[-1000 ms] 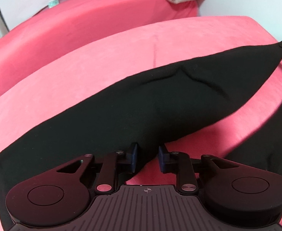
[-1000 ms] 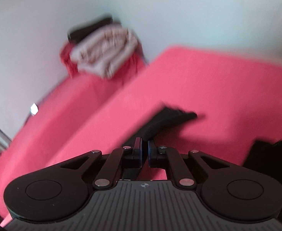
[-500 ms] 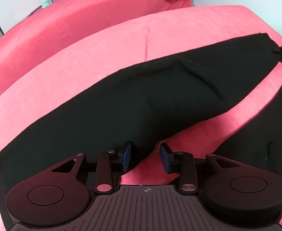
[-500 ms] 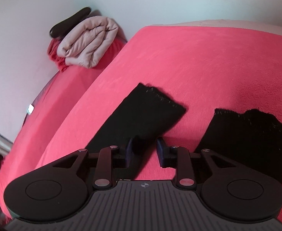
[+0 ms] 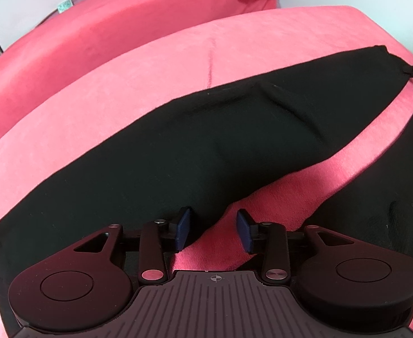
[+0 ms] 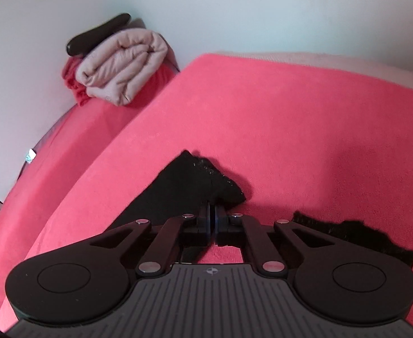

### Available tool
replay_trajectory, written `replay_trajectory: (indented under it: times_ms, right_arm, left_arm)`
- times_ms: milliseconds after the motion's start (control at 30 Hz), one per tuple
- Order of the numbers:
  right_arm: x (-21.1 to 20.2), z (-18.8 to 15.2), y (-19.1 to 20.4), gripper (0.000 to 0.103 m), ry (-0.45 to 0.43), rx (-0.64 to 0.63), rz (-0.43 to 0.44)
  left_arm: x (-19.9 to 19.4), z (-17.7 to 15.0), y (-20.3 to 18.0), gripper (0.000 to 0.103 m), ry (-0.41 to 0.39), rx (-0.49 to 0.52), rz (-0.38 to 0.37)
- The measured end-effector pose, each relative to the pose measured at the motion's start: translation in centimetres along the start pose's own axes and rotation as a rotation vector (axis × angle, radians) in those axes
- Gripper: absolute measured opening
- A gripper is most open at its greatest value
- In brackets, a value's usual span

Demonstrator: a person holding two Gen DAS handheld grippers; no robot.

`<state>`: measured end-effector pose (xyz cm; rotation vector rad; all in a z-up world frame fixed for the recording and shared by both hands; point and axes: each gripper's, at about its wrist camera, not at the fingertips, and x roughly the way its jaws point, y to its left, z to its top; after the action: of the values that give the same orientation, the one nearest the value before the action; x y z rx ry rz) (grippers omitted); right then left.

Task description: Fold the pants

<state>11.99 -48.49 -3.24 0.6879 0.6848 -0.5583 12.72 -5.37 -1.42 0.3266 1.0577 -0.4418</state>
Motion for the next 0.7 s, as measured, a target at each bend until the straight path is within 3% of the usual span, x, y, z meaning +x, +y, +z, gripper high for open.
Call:
replay_trajectory:
  times_ms: [233,267,300,367,400,567,700]
  right_arm:
    - [-0.2,0.2,-0.9,0.006,-0.015,0.072,-0.026]
    - [-0.4,0.3,-0.5,0.014,-0.028,0.059,-0.045]
    - [-0.9,0.2,-0.3,0.034,-0.056,0.042,-0.096]
    - [-2.3,-0.3,0.4,0.061,-0.137,0.005,-0.192]
    - [-3.0,-0.6,0.8,0.063,-0.17,-0.014,-0.212]
    - [-4.9,-2.8,3.5,0.064,-0.159,-0.176,-0.116]
    - [-5.3,-5.7,6.9,0.064,-0.069,-0.275,0.032]
  left_arm:
    - [0.1,0.0,0.1,0.103,0.001,0.001,-0.004]
    - [0.0,0.1,0.1,0.103,0.003,-0.001,-0.005]
    - [0.0,0.1,0.2,0.103,0.004,-0.005,-0.006]
    - [-0.2,0.0,0.3,0.103,0.004,-0.017,-0.01]
    - [-0.3,-0.1,0.4,0.103,0.001,-0.025,-0.013]
    - [-1.0,-0.2,0.8,0.103,-0.027,-0.047,-0.004]
    - [-0.6,1.0,1.2,0.103,-0.042,-0.049,0.027]
